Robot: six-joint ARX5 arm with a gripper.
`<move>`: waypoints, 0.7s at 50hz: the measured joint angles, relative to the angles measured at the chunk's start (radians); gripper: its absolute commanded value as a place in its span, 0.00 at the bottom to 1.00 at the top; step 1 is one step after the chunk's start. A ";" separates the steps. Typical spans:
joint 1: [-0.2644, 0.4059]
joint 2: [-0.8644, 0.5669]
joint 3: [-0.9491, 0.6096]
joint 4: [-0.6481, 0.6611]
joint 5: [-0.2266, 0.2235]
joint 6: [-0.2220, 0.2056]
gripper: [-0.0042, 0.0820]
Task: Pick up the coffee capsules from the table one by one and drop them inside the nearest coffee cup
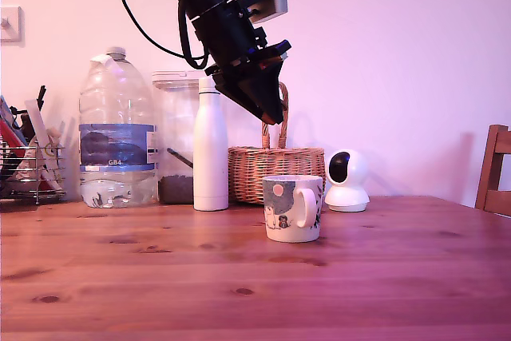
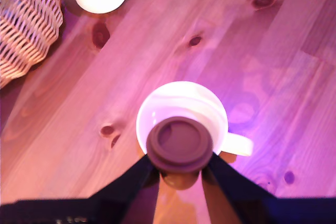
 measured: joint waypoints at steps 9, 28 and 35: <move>-0.001 0.051 0.082 -0.052 -0.023 0.000 0.26; -0.008 0.190 0.285 -0.146 -0.028 0.000 0.26; -0.021 0.225 0.319 -0.157 -0.027 0.000 0.26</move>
